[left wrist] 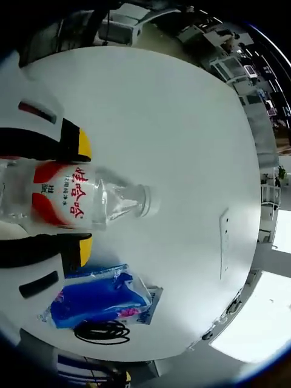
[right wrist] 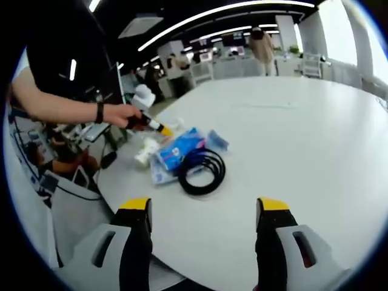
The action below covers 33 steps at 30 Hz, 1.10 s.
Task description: Arrange the tabletop items into an orderly group along one side of the table until the central work area is clear of visible clutter.
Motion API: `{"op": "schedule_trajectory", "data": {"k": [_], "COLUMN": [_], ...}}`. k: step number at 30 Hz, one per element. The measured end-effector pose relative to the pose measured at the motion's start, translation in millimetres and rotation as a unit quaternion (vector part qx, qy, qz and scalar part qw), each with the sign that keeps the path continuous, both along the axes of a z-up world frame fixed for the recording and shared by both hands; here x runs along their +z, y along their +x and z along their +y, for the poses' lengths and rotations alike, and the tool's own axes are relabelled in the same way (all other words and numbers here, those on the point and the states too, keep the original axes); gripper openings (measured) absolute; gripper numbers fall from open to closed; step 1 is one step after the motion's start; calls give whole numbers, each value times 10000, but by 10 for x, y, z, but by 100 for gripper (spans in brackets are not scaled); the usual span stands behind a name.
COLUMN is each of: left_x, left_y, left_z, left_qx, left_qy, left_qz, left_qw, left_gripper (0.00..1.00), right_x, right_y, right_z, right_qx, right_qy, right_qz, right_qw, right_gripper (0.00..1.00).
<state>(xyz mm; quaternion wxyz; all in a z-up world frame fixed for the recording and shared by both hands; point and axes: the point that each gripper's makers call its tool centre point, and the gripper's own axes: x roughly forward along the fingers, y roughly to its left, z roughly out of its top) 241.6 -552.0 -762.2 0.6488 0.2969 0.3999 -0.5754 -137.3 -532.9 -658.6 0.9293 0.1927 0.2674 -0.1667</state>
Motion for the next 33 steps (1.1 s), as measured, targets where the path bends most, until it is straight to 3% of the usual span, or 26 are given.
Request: {"op": "schedule_trajectory", "data": {"k": [5,10,15,22,33], "left_x": [-24,-18,1,13,241], "left_y": [5,-12,1,59,149], "left_z": [24,16,11,7,-4], "left_qx": [2,-31,54,255,573], "left_qy": [43,11,-76,-183,-565], "left_qz": [11,14,105,182,93], "left_qw": [10000,10000,9999,9993,9967], "left_gripper": [44,44,43,42,41], "right_x": [9,78,98,66,-2], "right_y": [13,67,117,119,148], "right_z": [25,31,36,75,205], "right_qx": [45,22,82,141,401], "right_qy": [27,113,123,187,231], "right_qz": [8,-197,-202,-149,18], "right_qw": [10000,9997,9997,9996,9989], "right_gripper": [68,62,50,47,39]}}
